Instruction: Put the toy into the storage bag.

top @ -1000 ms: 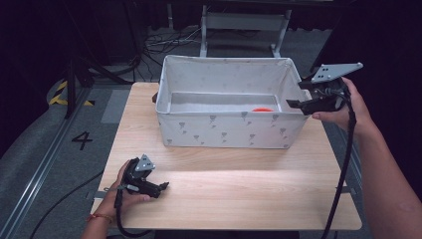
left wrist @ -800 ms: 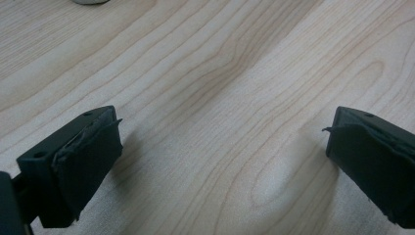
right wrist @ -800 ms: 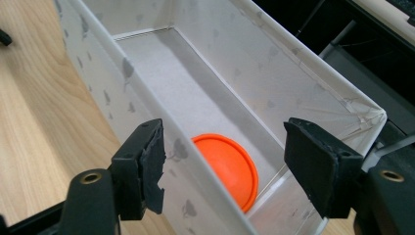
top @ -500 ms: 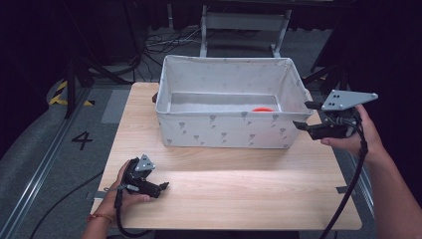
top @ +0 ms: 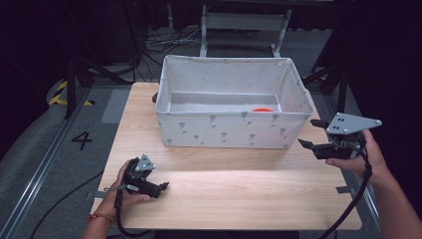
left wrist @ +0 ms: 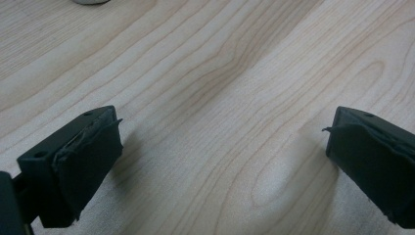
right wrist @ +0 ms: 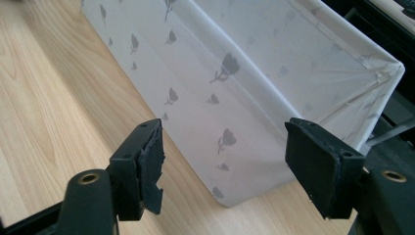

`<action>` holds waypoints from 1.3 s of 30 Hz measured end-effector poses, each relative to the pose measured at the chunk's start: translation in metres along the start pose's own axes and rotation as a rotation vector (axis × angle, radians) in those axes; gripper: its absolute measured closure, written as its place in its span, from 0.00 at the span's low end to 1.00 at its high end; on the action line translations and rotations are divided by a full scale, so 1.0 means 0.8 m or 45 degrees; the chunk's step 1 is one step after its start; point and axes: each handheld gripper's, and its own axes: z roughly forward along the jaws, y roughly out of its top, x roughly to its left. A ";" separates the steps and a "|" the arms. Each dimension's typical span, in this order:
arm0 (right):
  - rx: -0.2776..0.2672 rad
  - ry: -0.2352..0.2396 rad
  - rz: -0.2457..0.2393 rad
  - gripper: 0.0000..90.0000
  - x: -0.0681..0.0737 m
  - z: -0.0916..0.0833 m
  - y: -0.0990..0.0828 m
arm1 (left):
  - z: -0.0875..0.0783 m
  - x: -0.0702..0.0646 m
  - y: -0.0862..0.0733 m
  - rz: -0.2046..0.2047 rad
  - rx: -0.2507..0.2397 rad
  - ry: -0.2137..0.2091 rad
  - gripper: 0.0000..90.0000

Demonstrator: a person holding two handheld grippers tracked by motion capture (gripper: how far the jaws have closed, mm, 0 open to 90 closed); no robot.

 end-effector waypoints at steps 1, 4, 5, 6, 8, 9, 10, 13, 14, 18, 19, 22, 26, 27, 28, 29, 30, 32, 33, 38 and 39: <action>-0.001 0.002 0.003 0.35 0.002 0.000 -0.004 | 0.000 0.000 0.000 0.001 0.000 0.000 0.00; 0.015 -0.012 -0.011 0.34 0.011 0.001 -0.016 | 0.000 0.000 0.000 0.002 0.000 0.001 0.00; 0.017 -0.008 -0.007 0.34 0.013 0.001 -0.020 | 0.000 0.000 0.000 -0.001 0.000 0.001 0.00; 0.024 0.000 -0.002 0.34 0.016 0.003 -0.024 | 0.000 0.000 0.000 0.000 0.000 0.001 0.00; 0.037 -0.006 -0.007 0.34 0.022 0.007 -0.034 | 0.000 0.000 0.000 0.000 0.000 0.000 0.00; 0.042 -0.006 -0.008 0.33 0.024 0.009 -0.038 | 0.000 0.000 0.000 -0.001 0.000 0.000 0.00; 0.049 -0.004 -0.008 0.33 0.025 0.011 -0.043 | 0.000 0.000 0.000 0.000 0.000 0.001 0.00; 0.069 -0.016 0.009 0.32 0.030 0.018 -0.056 | 0.000 0.000 0.000 0.000 -0.001 0.000 0.00; 0.069 -0.004 0.024 0.32 0.031 0.020 -0.061 | 0.000 0.000 0.000 0.000 0.000 0.001 0.00; 0.092 -0.012 0.053 0.31 0.039 0.032 -0.084 | 0.000 0.000 0.000 -0.001 0.000 0.001 0.00; 0.098 -0.018 0.056 0.31 0.041 0.036 -0.090 | 0.000 0.000 0.000 -0.001 -0.001 0.000 0.00; 0.104 -0.027 0.078 0.30 0.045 0.043 -0.100 | 0.000 0.000 0.000 0.000 -0.001 0.001 0.00; 0.113 -0.011 0.113 0.28 0.053 0.058 -0.123 | 0.000 0.000 0.000 0.000 -0.001 0.001 0.00; 0.116 -0.014 0.125 0.28 0.055 0.061 -0.129 | 0.000 0.000 0.000 0.000 0.000 0.000 0.00; 0.123 -0.013 0.127 0.27 0.057 0.065 -0.135 | 0.000 0.000 0.000 0.000 0.000 0.001 0.00; 0.128 -0.013 0.135 0.27 0.058 0.067 -0.139 | 0.000 0.000 0.000 -0.001 0.000 0.001 0.00; 0.114 -0.012 0.164 0.27 0.060 0.071 -0.147 | 0.000 0.000 0.000 0.000 0.000 0.001 0.00; 0.117 0.000 0.204 0.26 0.061 0.076 -0.162 | 0.000 0.000 0.000 0.000 -0.001 -0.001 0.00; 0.110 -0.008 0.220 0.26 0.062 0.079 -0.169 | 0.000 0.000 0.000 0.002 0.001 0.000 0.00; 0.098 0.023 0.388 0.26 0.055 0.083 -0.203 | 0.000 0.001 0.000 0.004 0.000 -0.002 0.00; 0.105 0.007 0.410 0.26 0.054 0.083 -0.209 | 0.000 0.001 0.000 0.006 0.001 -0.001 0.00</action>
